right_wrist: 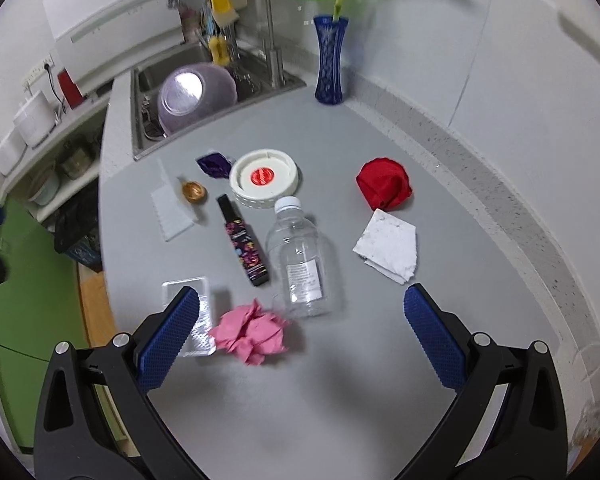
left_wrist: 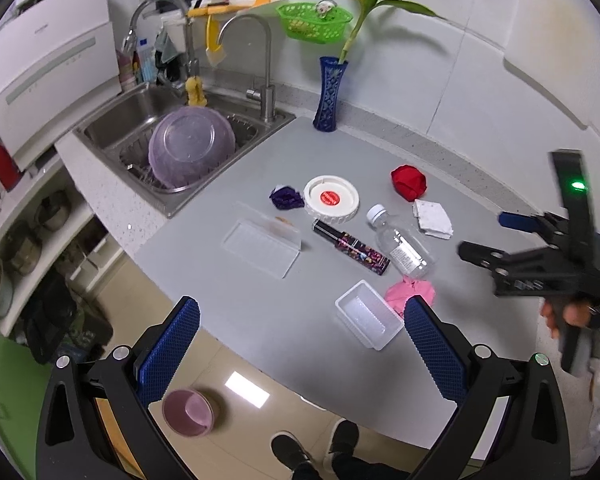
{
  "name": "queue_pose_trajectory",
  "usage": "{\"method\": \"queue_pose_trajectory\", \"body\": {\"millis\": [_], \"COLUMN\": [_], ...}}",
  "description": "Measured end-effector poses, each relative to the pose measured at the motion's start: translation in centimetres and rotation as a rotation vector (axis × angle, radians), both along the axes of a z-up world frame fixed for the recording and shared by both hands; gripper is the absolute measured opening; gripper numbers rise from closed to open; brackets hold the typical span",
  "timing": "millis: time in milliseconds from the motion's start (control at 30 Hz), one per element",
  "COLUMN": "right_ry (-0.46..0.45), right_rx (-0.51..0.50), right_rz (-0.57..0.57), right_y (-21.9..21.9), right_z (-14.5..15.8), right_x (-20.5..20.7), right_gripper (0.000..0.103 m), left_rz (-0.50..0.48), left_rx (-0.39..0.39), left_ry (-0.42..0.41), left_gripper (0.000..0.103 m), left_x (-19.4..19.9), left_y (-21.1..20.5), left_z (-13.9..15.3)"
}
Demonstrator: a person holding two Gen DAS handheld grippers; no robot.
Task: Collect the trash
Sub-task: 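Reach the right tool to the clear water bottle and close on it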
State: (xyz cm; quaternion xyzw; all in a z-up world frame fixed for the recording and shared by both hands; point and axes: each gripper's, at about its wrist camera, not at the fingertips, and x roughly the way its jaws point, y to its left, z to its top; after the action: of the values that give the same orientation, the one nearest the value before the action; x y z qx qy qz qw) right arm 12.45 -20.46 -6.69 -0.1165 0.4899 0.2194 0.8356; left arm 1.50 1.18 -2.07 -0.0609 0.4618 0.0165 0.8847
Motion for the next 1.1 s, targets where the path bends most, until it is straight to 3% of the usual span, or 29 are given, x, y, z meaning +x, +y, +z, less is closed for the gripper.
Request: {"method": "queue_pose_trajectory", "body": {"millis": [400, 500, 733, 833, 1100], "right_ry": [0.211, 0.251, 0.298, 0.327, 0.294], "right_rx": [-0.135, -0.163, -0.12, -0.074, -0.039], "right_rz": [0.117, 0.139, 0.171, 0.175, 0.175], "right_y": [4.0, 4.6, 5.1, 5.2, 4.9], "right_z": [-9.1, -10.6, -11.2, -11.1, -9.7], "right_x": [6.4, 7.3, 8.5, 9.0, 8.1], "right_gripper": [0.098, 0.082, 0.082, 0.058, 0.057], "left_rz": [0.073, 0.09, 0.101, 0.091, 0.074], "left_rx": [-0.057, -0.07, -0.09, -0.1, -0.095], "left_ry": [0.045, 0.054, 0.075, 0.077, 0.073], "left_gripper": [0.098, 0.098, 0.098, 0.098, 0.098], "left_x": [0.3, 0.2, 0.6, 1.0, 1.2], "left_y": [1.2, 1.5, 1.2, 0.7, -0.3], "left_z": [-1.9, -2.4, -3.3, -3.4, -3.3]}}
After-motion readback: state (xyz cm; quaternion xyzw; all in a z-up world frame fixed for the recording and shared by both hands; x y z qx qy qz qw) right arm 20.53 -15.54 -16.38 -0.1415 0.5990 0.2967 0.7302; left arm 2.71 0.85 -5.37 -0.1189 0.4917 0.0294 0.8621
